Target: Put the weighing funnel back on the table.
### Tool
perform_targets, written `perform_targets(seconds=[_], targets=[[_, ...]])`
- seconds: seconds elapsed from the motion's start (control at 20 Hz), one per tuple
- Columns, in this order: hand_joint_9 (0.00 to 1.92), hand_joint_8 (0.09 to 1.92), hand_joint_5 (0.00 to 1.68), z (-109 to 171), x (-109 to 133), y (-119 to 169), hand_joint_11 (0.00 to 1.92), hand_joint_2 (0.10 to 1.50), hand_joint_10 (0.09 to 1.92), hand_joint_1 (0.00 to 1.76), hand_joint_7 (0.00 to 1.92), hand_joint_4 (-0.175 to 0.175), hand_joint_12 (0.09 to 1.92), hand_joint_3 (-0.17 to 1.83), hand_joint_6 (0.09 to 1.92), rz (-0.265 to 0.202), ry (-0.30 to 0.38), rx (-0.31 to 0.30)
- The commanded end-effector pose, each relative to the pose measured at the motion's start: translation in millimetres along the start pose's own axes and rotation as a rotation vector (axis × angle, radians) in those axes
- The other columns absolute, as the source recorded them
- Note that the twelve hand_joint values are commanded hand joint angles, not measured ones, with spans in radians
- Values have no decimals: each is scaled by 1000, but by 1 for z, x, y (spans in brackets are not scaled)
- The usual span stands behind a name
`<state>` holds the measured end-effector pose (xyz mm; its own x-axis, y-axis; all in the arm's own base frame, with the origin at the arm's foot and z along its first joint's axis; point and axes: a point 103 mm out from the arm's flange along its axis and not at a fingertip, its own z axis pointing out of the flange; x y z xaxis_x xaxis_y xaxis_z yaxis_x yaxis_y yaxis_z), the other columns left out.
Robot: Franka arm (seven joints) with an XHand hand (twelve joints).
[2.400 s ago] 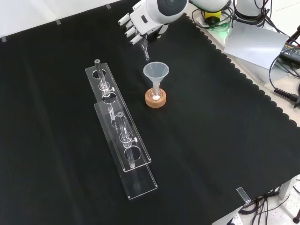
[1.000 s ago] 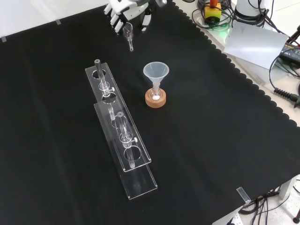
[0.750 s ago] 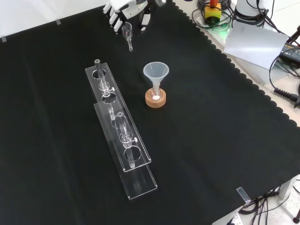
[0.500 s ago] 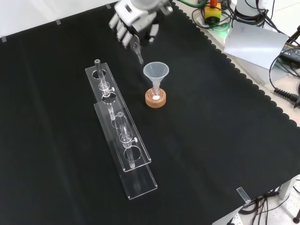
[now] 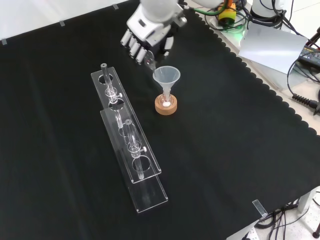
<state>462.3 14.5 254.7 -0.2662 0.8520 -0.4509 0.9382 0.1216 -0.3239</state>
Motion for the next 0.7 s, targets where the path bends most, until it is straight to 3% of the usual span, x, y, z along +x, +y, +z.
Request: perform_targets(seconds=[0.05, 0.7], targets=[[1086, 659, 1116, 90, -105, -9, 703, 689, 384, 1081, 833, 175, 1158, 745, 984, 199, 149, 117], [1087, 661, 1115, 117, -108, -8, 705, 690, 383, 1081, 833, 175, 1157, 743, 986, 212, 198, 145]])
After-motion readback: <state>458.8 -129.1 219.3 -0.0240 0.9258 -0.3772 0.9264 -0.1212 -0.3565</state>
